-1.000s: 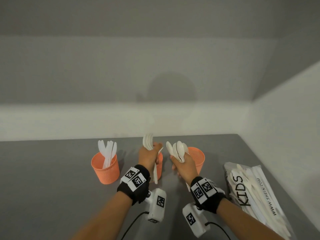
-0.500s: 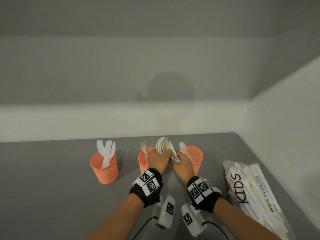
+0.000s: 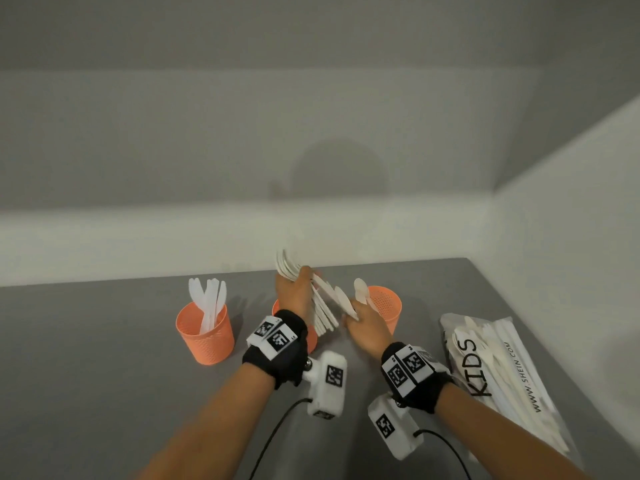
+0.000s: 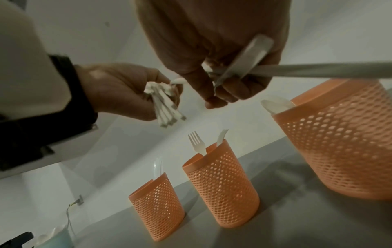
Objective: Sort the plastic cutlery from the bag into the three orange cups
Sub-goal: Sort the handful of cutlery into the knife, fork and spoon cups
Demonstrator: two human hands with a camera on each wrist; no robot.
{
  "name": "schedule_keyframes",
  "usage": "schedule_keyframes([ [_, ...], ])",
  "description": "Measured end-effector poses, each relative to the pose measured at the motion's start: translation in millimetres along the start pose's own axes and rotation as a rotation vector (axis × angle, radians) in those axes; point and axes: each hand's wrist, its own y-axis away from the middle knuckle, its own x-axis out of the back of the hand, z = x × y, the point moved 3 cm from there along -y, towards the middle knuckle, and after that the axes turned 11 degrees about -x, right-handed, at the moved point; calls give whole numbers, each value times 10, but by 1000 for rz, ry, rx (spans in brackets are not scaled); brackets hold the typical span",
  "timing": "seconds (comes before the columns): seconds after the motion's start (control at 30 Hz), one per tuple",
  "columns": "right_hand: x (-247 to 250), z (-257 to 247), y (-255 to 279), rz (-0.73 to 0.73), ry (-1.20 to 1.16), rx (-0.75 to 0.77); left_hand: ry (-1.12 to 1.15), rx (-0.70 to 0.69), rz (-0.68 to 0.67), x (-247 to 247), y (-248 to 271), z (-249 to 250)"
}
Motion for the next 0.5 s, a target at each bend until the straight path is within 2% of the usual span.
schedule_keyframes([
  [0.07,82,36,-36,25,-63,-44,51,16,25,44,-145,75],
  [0.13,200,60,-119,83,-249,-82,62,0,45,117,-278,146],
  [0.23,462,-1,-236,202,-508,-154,-31,-72,37,232,-422,223],
  [0.33,712,-87,-356,314,-723,-91,-72,-165,27,249,-493,241],
  [0.4,774,-153,-436,360,-786,-47,-104,-260,7,206,-520,254],
  [0.5,727,-122,-568,391,-844,-76,-165,-326,-14,159,-543,146],
])
